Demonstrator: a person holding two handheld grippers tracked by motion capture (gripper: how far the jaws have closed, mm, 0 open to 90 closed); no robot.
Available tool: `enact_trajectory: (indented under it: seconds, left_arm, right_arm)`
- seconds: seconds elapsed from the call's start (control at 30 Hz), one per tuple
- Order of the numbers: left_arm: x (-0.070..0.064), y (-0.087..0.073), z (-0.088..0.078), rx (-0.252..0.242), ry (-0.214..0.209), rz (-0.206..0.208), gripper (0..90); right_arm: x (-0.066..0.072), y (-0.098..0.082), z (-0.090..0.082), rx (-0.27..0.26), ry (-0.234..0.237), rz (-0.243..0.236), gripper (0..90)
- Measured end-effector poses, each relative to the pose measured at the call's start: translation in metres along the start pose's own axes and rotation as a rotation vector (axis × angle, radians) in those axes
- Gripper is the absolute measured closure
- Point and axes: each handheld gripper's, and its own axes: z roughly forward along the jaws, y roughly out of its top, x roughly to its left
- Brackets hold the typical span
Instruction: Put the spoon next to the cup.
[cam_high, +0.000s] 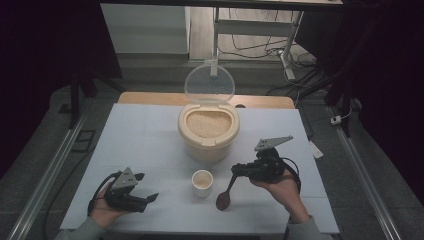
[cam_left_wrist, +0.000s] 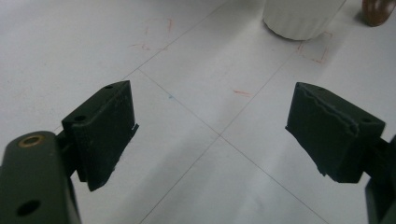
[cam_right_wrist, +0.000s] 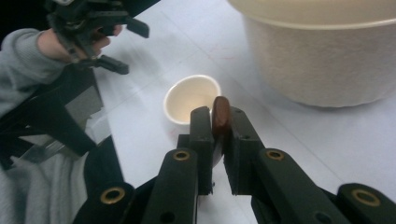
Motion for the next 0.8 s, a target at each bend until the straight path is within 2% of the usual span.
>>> enact_trajectory:
  seconds: [0.23, 0.6, 0.8]
  left_arm:
    - [0.0, 0.0, 0.001, 0.001, 0.001, -0.002, 15.3]
    - [0.001, 0.0, 0.001, 0.003, -0.001, -0.001, 15.3]
    - [0.0, 0.0, 0.001, 0.004, -0.002, 0.001, 15.3]
  right_arm:
    - [-0.017, -0.003, 0.013, -0.03, -0.079, 0.031, 76.5]
    - [-0.052, -0.011, 0.043, 0.031, -0.224, 0.081, 62.0]
    - [-0.064, -0.021, 0.056, 0.059, -0.295, 0.115, 55.4]
